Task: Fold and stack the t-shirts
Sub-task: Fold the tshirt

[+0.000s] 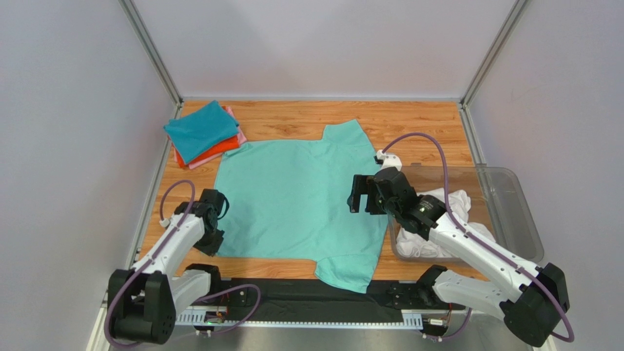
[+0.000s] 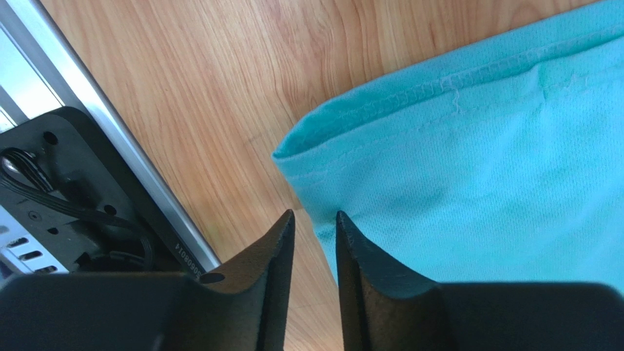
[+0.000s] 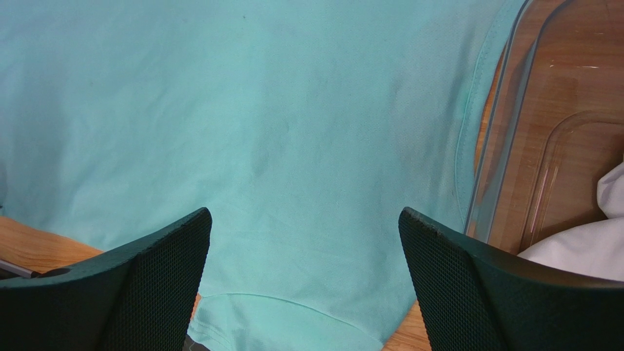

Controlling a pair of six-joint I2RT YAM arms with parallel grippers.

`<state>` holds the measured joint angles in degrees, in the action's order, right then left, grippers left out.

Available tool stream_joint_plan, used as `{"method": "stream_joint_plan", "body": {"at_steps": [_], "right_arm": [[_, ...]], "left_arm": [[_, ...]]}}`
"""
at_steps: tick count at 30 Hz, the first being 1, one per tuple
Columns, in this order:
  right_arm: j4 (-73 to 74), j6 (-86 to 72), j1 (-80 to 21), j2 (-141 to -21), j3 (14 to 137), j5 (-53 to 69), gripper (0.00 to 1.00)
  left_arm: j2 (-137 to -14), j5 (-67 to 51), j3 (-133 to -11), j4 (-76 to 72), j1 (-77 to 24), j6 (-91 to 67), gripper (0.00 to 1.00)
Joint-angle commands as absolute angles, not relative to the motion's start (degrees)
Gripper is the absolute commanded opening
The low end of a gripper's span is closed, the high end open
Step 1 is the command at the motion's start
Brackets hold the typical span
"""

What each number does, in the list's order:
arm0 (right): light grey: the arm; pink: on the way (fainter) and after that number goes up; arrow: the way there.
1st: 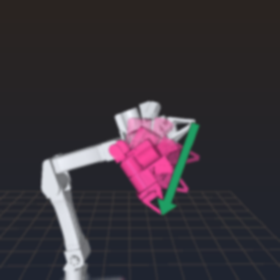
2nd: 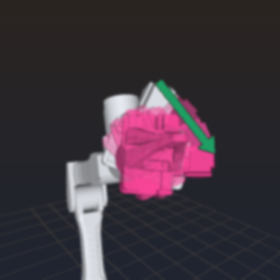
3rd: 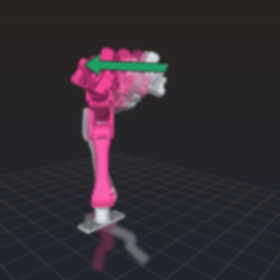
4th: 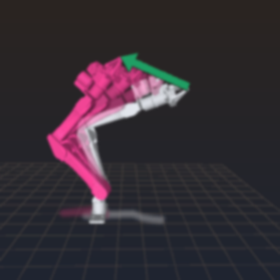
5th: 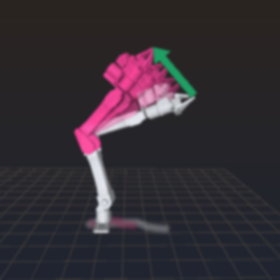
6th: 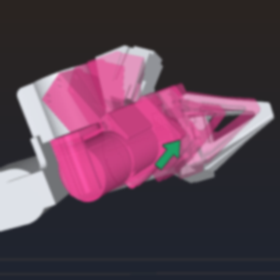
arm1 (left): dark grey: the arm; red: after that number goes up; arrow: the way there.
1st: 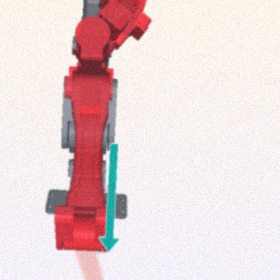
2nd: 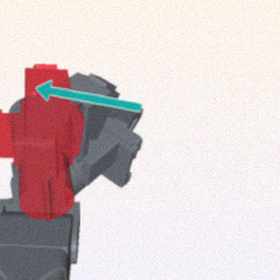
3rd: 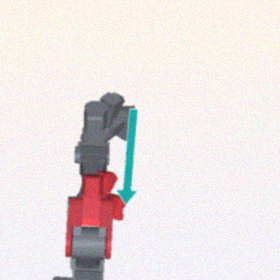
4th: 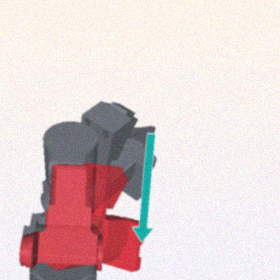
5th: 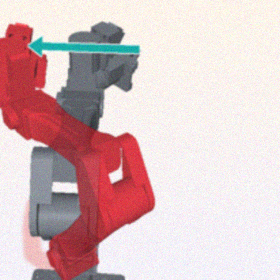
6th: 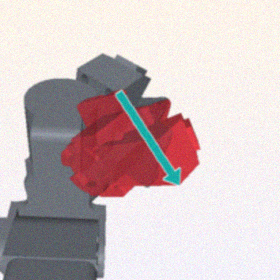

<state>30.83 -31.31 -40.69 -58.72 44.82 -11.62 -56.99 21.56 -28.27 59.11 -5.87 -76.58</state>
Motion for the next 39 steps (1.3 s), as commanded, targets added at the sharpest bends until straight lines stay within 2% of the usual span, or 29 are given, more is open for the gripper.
{"method": "stream_joint_plan", "body": {"at_steps": [1, 2, 4, 5, 10, 15, 18, 25, 33, 38, 39], "right_arm": [[31.2, -30.6, -40.5, -57.0, 44.3, -13.3, 1.00], [31.2, -30.5, -40.5, -56.9, 44.3, -13.4, 1.00], [31.4, -30.5, -40.5, -56.4, 44.3, -13.5, 1.00], [31.6, -30.5, -40.4, -56.3, 44.3, -13.8, 1.00], [31.7, -30.0, -40.5, -55.4, 43.9, -12.2, 1.00], [32.0, -28.7, -41.6, -53.3, 42.9, -7.8, 1.00], [32.5, -28.4, -45.8, -51.5, 41.8, -6.9, 1.00], [37.3, -33.2, -64.4, -49.5, 38.8, -8.1, 1.00], [37.9, -42.4, -83.1, -58.3, 37.1, -11.1, 0.96], [37.9, -44.4, -90.0, -65.5, 38.4, -12.3, 0.91], [37.4, -44.3, -91.3, -66.6, 38.6, -12.1, 0.87]], "left_arm": [[-61.7, 23.5, -31.8, 60.0, -5.7, -77.2, 0.20], [-62.7, 23.5, -32.2, 60.2, -5.7, -77.2, 0.10], [-65.0, 23.6, -33.0, 60.4, -5.7, -76.8, 0.01], [-66.0, 23.6, -33.3, 60.5, -5.7, -76.7, 0.00], [-63.8, 23.5, -32.3, 58.3, -5.7, -73.9, 0.00], [-54.2, 21.5, -27.3, 52.1, -5.7, -68.8, 0.00], [-46.3, 18.0, -22.7, 46.4, -5.7, -66.6, 0.00], [-36.6, 18.5, -21.4, 48.5, -5.7, -67.8, 0.00], [-36.7, 20.8, -23.6, 53.2, -5.7, -68.6, 0.00], [-36.0, 20.6, -23.9, 53.8, -5.7, -68.4, 0.00], [-35.9, 20.7, -24.0, 54.0, -5.7, -68.2, 0.00]]}}
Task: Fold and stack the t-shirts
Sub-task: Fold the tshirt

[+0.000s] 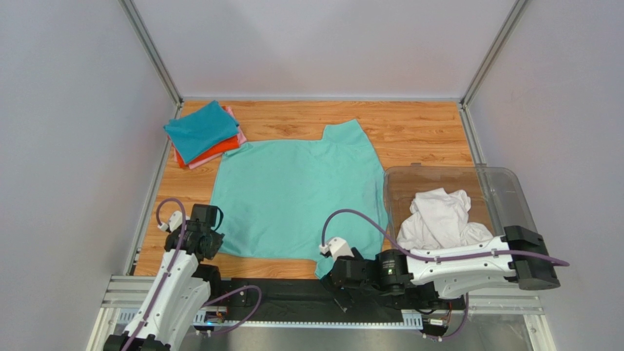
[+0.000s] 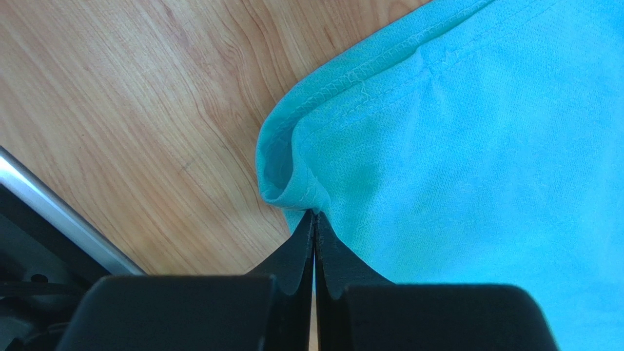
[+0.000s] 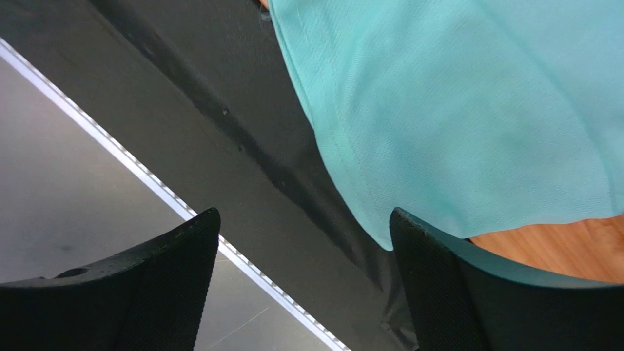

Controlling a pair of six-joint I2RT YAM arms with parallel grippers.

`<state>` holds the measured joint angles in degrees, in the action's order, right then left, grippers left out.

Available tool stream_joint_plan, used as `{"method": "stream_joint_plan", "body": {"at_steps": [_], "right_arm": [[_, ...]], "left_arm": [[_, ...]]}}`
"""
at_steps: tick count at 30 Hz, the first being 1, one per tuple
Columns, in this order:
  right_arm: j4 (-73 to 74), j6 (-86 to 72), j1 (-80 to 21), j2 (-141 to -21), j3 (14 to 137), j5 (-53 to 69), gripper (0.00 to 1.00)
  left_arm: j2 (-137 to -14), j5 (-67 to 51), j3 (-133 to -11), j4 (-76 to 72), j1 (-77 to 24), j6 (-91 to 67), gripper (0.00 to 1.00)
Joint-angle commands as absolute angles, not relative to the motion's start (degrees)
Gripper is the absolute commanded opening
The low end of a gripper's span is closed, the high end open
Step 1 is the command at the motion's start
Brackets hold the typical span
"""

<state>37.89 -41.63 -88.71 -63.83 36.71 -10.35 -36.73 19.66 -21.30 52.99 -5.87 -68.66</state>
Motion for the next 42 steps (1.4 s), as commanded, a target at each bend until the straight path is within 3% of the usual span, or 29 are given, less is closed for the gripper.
{"method": "stream_joint_plan", "body": {"at_steps": [1, 5, 11, 24, 29, 31, 39, 42], "right_arm": [[36.4, -44.6, -91.6, -67.9, 39.1, -11.7, 0.85], [36.3, -45.4, -92.0, -75.0, 40.2, -12.4, 0.68], [40.6, -48.2, -91.9, -77.5, 42.3, -18.5, 0.64], [41.0, -46.2, -91.2, -76.2, 41.2, -18.6, 0.62], [37.7, -46.8, -89.4, -80.3, 39.5, -18.6, 0.45], [37.8, -47.0, -89.5, -81.3, 39.5, -19.1, 0.29], [40.3, -47.3, -89.3, -80.0, 40.2, -22.8, 0.01], [44.0, -47.9, -89.0, -77.4, 41.7, -25.2, 0.00]], "left_arm": [[-35.4, 21.0, -23.9, 54.1, -5.7, -68.1, 0.00], [-34.6, 21.4, -24.1, 54.1, -5.7, -66.7, 0.00], [-34.4, 21.7, -24.5, 54.6, -5.7, -65.8, 0.00], [-34.3, 22.1, -24.3, 54.4, -5.7, -66.0, 0.00], [-34.3, 22.2, -24.4, 54.3, -5.7, -65.7, 0.00], [-34.2, 22.3, -24.3, 54.2, -5.7, -65.5, 0.00], [-34.3, 22.1, -25.2, 53.4, -5.7, -63.6, 0.00], [-34.1, 21.7, -26.2, 53.3, -5.7, -62.8, 0.00]]}}
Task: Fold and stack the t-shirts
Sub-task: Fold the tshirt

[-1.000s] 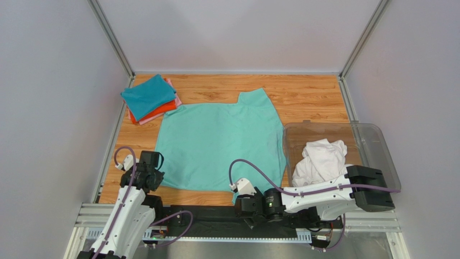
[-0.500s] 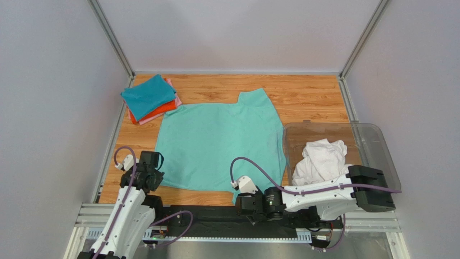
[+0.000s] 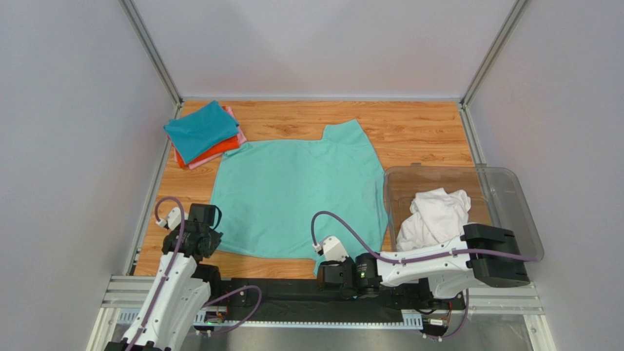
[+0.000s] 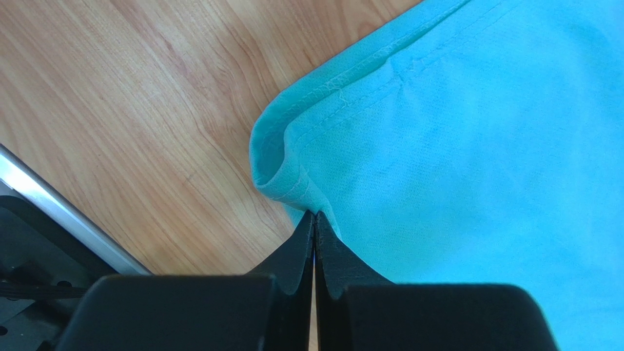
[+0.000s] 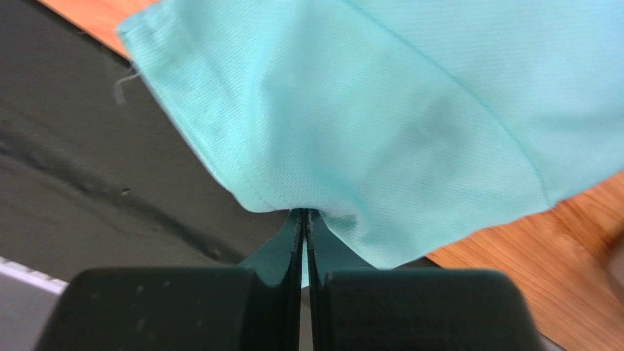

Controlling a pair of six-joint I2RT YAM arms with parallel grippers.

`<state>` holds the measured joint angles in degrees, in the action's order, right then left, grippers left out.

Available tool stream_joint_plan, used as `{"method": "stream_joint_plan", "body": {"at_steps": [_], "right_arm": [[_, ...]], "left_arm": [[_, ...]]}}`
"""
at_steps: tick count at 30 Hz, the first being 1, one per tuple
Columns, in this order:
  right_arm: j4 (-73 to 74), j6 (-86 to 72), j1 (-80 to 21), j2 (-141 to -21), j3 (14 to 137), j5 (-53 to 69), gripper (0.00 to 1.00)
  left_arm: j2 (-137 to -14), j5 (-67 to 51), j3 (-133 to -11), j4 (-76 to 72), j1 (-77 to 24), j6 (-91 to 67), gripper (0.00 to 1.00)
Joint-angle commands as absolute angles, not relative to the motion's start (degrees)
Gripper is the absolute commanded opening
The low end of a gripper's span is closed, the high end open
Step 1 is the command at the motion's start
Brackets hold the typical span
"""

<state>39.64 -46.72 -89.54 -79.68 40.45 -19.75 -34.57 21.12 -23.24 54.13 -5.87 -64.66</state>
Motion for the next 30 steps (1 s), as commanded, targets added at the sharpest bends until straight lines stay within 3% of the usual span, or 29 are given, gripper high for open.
{"method": "stream_joint_plan", "body": {"at_steps": [1, 13, 30], "right_arm": [[45.0, -47.9, -88.9, -76.6, 42.3, -25.8, 0.00], [45.7, -35.5, -76.1, -66.0, 48.0, -32.1, 0.00], [35.7, -13.3, -56.8, -72.9, 59.7, -29.3, 0.00]], "left_arm": [[-34.1, 21.5, -26.5, 53.3, -5.7, -62.3, 0.00], [-35.7, 21.2, -30.0, 49.1, -5.7, -60.7, 0.00], [-47.9, 21.4, -34.4, 39.6, -5.7, -60.2, 0.00]]}}
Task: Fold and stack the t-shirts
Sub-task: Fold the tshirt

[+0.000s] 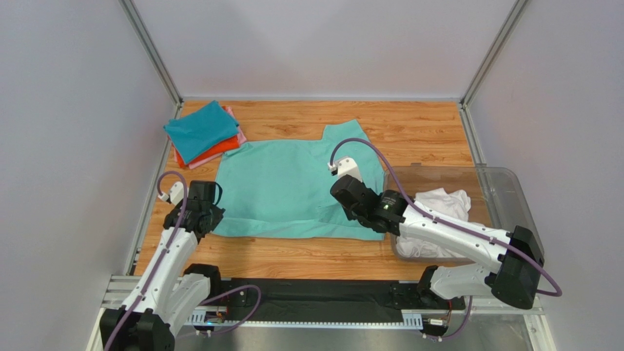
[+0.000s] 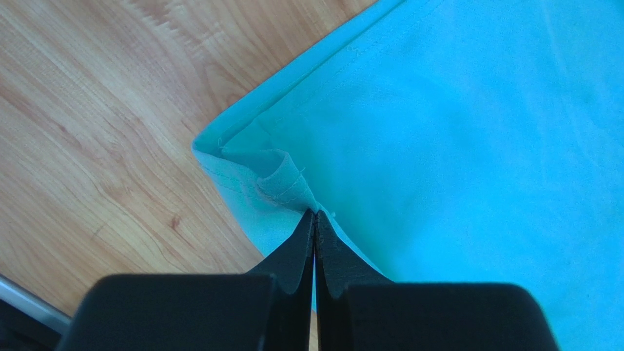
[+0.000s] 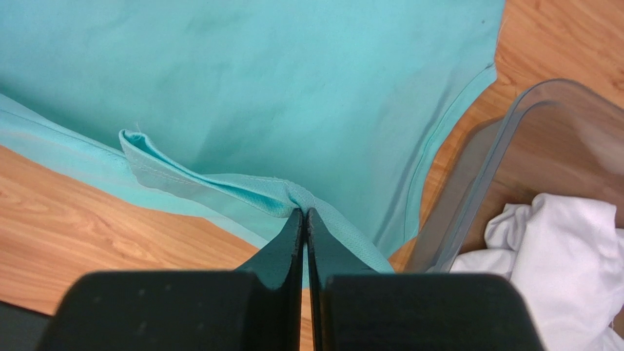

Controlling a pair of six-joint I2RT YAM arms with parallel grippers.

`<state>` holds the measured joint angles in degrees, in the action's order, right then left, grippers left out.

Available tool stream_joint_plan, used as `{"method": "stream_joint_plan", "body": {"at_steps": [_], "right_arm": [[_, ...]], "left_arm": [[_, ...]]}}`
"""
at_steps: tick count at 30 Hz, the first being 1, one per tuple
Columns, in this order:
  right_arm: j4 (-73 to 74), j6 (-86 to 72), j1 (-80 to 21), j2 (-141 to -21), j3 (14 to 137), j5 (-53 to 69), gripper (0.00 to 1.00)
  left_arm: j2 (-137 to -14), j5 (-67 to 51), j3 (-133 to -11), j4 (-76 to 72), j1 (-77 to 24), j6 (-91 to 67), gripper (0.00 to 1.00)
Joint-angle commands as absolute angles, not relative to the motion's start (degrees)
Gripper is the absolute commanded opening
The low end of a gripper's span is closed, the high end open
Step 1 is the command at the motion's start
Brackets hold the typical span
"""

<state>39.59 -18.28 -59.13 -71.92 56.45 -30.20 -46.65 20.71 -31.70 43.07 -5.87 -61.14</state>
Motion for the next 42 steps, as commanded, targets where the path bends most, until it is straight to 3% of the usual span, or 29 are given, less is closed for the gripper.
{"method": "stream_joint_plan", "body": {"at_steps": [1, 27, 36, 37, 38, 40, 41, 42], "right_arm": [[35.5, -13.0, -56.1, -73.1, 59.9, -29.0, 0.00], [28.2, -4.9, -42.6, -84.9, 64.3, -19.3, 0.00], [26.2, -1.4, -40.0, -94.6, 68.3, -19.7, 0.00], [25.9, -1.2, -39.9, -96.6, 69.3, -20.7, 0.01], [25.9, -1.2, -39.9, -97.5, 69.9, -21.2, 0.05], [25.9, -1.6, -39.9, -99.8, 71.1, -22.6, 0.31], [26.1, -1.8, -39.9, -100.4, 72.1, -23.6, 0.43], [26.2, -2.1, -39.9, -100.7, 72.8, -23.9, 0.47]], "left_arm": [[-48.4, 21.7, -34.8, 39.4, -5.7, -60.1, 0.00], [-72.8, 28.0, -45.0, 34.1, -4.8, -61.8, 0.00], [-78.4, 27.8, -48.0, 35.2, -4.4, -62.1, 0.03], [-78.4, 27.7, -48.2, 35.2, -4.4, -62.0, 0.07], [-78.3, 27.3, -48.0, 35.1, -4.4, -61.9, 0.20], [-76.9, 26.4, -47.6, 34.0, -4.3, -61.1, 0.35], [-76.3, 26.1, -47.5, 33.8, -4.4, -60.6, 0.60], [-75.8, 25.9, -47.7, 34.2, -4.3, -60.6, 0.70]]}}
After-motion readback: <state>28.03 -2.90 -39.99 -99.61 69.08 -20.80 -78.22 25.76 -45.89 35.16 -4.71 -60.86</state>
